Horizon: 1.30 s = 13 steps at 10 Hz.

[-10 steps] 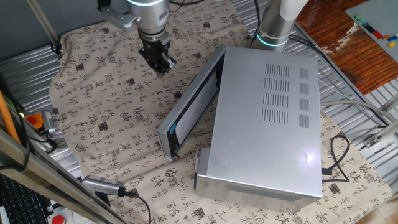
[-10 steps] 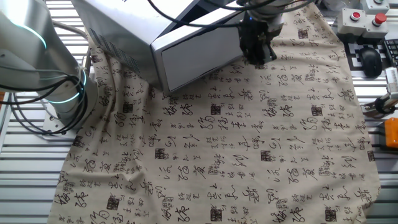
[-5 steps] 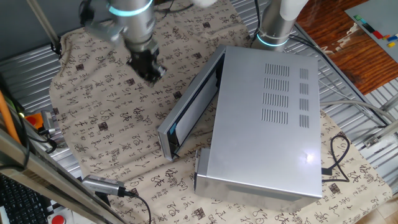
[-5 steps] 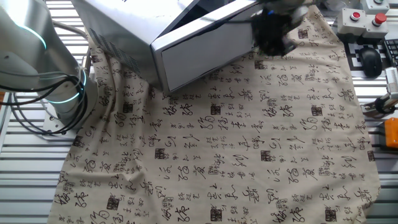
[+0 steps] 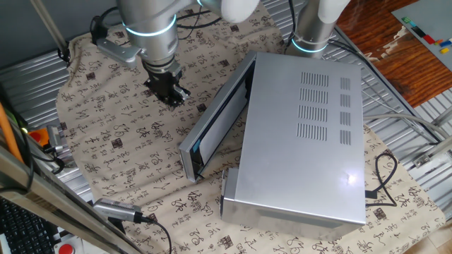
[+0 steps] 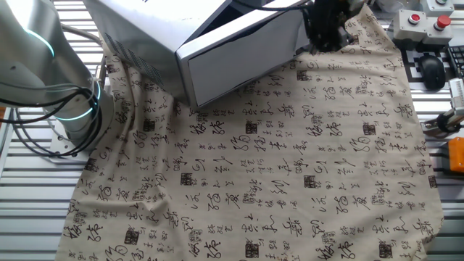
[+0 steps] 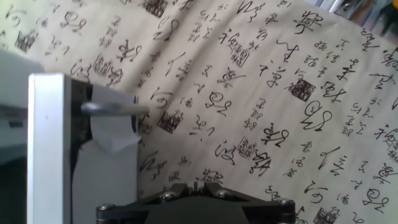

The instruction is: Close the microwave door

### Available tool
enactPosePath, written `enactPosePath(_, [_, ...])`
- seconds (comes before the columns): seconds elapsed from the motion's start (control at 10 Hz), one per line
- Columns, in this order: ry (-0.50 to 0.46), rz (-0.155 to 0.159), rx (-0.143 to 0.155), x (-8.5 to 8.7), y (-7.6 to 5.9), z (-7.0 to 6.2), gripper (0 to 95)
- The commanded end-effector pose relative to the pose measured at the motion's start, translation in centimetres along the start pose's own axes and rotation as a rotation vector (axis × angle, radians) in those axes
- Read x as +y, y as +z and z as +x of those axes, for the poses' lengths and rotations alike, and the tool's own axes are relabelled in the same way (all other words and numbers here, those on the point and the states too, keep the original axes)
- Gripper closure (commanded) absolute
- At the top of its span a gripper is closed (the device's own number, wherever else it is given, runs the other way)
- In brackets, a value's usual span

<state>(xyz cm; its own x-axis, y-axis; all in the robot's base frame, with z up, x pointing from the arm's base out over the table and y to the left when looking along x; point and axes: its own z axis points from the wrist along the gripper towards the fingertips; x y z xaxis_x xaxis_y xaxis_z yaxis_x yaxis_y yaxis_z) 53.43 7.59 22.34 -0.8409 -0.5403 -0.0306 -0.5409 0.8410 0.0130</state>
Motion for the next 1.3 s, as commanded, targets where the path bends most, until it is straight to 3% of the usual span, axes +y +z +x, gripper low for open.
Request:
enactPosePath(0.1, [-0.070,-0.009,0.002,-0.1,0.0,-0.1,95.0])
enactPosePath(0.7, [-0.006,-0.102,-0.001,1.5,-0.7,-1.1,95.0])
enactPosePath(1.3, [0.052,-0.098,0.034,5.8,-2.3,-1.8,95.0])
